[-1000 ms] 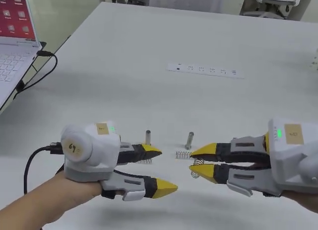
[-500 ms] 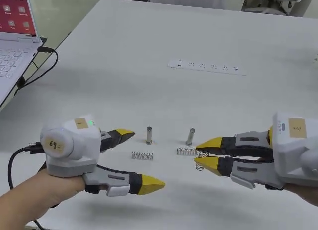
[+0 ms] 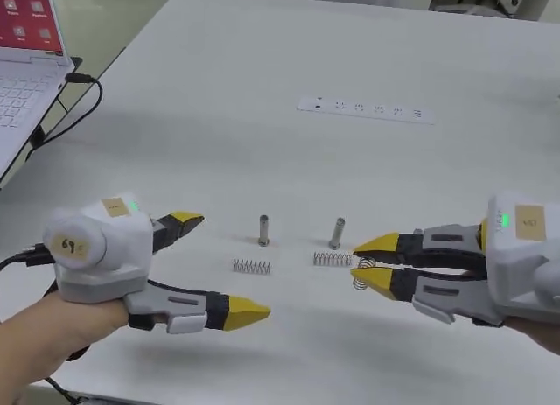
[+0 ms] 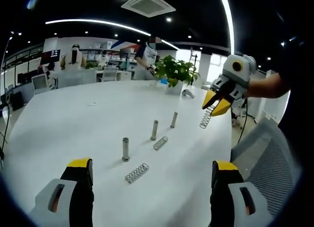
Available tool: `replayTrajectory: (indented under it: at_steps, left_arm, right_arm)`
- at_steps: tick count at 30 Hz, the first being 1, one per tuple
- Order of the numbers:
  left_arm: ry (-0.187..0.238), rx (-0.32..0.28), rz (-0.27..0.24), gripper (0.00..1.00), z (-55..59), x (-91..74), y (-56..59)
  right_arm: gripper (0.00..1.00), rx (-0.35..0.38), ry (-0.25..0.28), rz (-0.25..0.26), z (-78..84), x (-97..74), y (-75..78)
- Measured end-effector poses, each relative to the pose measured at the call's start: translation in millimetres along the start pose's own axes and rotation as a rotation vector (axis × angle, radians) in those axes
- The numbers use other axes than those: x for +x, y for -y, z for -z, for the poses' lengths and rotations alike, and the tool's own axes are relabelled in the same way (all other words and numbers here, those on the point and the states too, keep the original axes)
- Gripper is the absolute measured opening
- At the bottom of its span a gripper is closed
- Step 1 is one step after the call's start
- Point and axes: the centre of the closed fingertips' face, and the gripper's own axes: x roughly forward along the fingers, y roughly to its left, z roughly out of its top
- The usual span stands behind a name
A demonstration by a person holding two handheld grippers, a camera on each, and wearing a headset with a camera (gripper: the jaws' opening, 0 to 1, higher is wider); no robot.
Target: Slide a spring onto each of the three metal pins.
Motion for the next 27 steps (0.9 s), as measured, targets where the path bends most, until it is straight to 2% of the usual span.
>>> replayTrajectory:
  at_steps: [6,11,21,24,27]
  left_arm:
    - [0.001,-0.011,-0.014,0.98,2.6,-4.8,-5.0]
    - [-0.007,-0.027,-0.033,0.98,7.3,-11.4,-8.4]
    - [-0.002,-0.032,-0.047,0.98,6.6,-16.1,-11.2]
    - [-0.004,-0.028,-0.046,0.98,5.2,-16.3,-11.6]
    - [-0.005,-0.027,-0.046,0.98,5.0,-16.8,-12.0]
  right_arm:
    - [0.08,0.028,-0.01,0.034,8.6,-4.0,11.2]
    - [0.08,0.044,-0.03,0.089,19.2,-11.1,28.7]
    - [0.08,0.09,-0.064,0.267,33.4,-31.8,76.8]
    - [0.08,0.159,-0.049,0.331,38.2,-39.5,94.9]
    - [0.08,0.188,-0.049,0.368,43.8,-44.4,107.1]
